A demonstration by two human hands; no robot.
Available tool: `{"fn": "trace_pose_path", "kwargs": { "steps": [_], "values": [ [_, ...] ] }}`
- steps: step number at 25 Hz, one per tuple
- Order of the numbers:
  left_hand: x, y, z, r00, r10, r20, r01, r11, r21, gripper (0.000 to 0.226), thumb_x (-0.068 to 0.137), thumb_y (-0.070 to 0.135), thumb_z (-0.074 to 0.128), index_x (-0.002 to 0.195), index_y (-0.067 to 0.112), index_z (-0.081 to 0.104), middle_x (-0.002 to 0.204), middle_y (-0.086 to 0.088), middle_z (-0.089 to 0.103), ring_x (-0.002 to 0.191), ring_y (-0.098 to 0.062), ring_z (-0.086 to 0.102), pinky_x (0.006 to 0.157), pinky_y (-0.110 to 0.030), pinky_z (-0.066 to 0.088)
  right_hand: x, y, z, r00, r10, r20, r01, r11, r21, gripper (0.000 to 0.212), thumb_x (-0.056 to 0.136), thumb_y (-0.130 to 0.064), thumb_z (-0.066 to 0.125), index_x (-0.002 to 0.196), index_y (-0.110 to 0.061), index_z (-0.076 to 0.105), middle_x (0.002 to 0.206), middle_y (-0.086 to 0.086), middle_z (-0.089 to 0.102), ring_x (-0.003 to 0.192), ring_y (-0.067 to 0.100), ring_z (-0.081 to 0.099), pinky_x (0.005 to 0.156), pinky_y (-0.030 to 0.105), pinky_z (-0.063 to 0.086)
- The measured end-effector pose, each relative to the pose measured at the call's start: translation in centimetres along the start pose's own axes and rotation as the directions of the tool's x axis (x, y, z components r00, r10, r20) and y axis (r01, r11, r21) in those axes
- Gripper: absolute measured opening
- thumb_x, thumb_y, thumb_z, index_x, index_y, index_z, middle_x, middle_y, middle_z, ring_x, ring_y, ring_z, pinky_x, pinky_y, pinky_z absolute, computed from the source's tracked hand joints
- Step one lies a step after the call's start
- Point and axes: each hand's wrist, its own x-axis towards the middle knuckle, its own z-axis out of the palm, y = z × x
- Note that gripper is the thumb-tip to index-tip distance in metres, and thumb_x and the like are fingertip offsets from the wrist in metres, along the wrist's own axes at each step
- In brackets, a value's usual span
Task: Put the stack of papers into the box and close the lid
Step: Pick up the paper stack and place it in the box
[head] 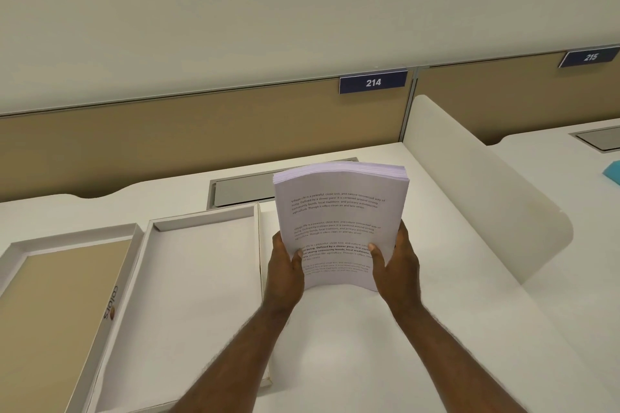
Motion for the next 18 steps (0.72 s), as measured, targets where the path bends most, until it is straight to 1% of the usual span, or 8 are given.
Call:
{"fn": "trace_pose_path", "kwargs": {
  "steps": [4,5,6,8,9,12,14,18],
  "values": [
    [-0.5,0.7,0.3,0.998,0.064,-0.014,-0.064,0.998,0.014,0.035,0.095,0.017,0.045,0.118,0.043,0.037,0.101,0.032,0.052,0.093,0.026,0.054,0.058,0.005,0.043,0.1,-0.3,0.3,0.999,0.023,0.023,-0.02,0.993,-0.12,0.048,0.094,-0.018,0.053,0.14,-0.017,0.038,0.128,0.007,0.062,0.11,0.033,0.062,0.088,0.041,0.053],
    [-0.3,0.8,0.2,0.999,0.05,-0.017,-0.05,0.998,0.028,0.04,0.093,0.018,0.045,0.111,0.053,0.038,0.097,0.033,0.054,0.092,0.025,0.054,0.057,0.003,0.044,0.3,-0.5,0.3,0.998,0.048,0.03,-0.043,0.99,-0.134,0.047,0.094,-0.018,0.052,0.139,-0.019,0.037,0.127,0.006,0.063,0.109,0.034,0.062,0.087,0.042,0.053],
    [0.0,0.7,0.0,0.999,0.031,-0.013,-0.03,0.999,0.041,0.043,0.092,0.017,0.045,0.105,0.058,0.04,0.095,0.033,0.057,0.091,0.019,0.058,0.057,-0.001,0.047,0.4,-0.7,0.2,0.997,0.066,0.034,-0.061,0.989,-0.138,0.047,0.094,-0.018,0.052,0.138,-0.021,0.037,0.126,0.006,0.063,0.108,0.034,0.062,0.086,0.041,0.052],
    [0.5,0.6,-0.4,1.0,0.012,-0.005,-0.012,0.997,0.071,0.047,0.089,0.007,0.047,0.101,0.053,0.045,0.095,0.027,0.061,0.089,0.002,0.063,0.064,-0.012,0.051,0.8,-1.2,-0.2,0.997,0.062,0.049,-0.055,0.989,-0.138,0.047,0.091,-0.014,0.055,0.135,-0.023,0.04,0.122,0.005,0.065,0.106,0.034,0.063,0.084,0.041,0.053],
    [0.7,0.7,-0.6,1.0,0.018,-0.006,-0.018,0.996,0.086,0.046,0.087,0.001,0.048,0.105,0.044,0.048,0.097,0.023,0.061,0.091,-0.004,0.063,0.07,-0.019,0.051,1.1,-1.5,-0.4,0.998,0.046,0.054,-0.038,0.989,-0.143,0.047,0.09,-0.013,0.057,0.133,-0.023,0.043,0.12,0.005,0.067,0.104,0.033,0.064,0.084,0.041,0.054],
    [1.9,1.8,-1.5,0.997,0.075,-0.011,-0.072,0.987,0.144,0.036,0.082,-0.004,0.054,0.113,0.013,0.061,0.103,0.002,0.064,0.095,-0.021,0.062,0.076,-0.021,0.045,3.0,-3.0,-1.1,0.996,0.059,0.068,-0.046,0.984,-0.175,0.038,0.085,-0.013,0.061,0.119,-0.027,0.052,0.109,0.003,0.072,0.096,0.031,0.067,0.077,0.036,0.053],
    [2.9,2.8,-2.6,1.0,0.022,-0.001,-0.022,0.982,0.187,0.029,0.084,0.0,0.058,0.112,0.005,0.064,0.106,-0.009,0.067,0.096,-0.026,0.062,0.079,-0.025,0.044,4.6,-4.2,-1.2,0.985,0.123,0.125,-0.094,0.973,-0.213,0.031,0.083,-0.016,0.063,0.113,-0.025,0.057,0.108,0.003,0.072,0.095,0.031,0.066,0.075,0.032,0.047],
    [3.9,4.1,-6.3,0.981,-0.189,0.032,0.184,0.975,0.124,0.024,0.09,0.008,0.057,0.113,0.008,0.065,0.109,-0.005,0.067,0.092,-0.021,0.063,0.077,-0.03,0.047,6.9,-7.2,-0.2,0.938,0.196,0.285,-0.124,0.96,-0.252,0.027,0.081,-0.018,0.065,0.107,-0.012,0.063,0.11,0.008,0.07,0.097,0.031,0.065,0.081,0.036,0.052]
  ]
}}
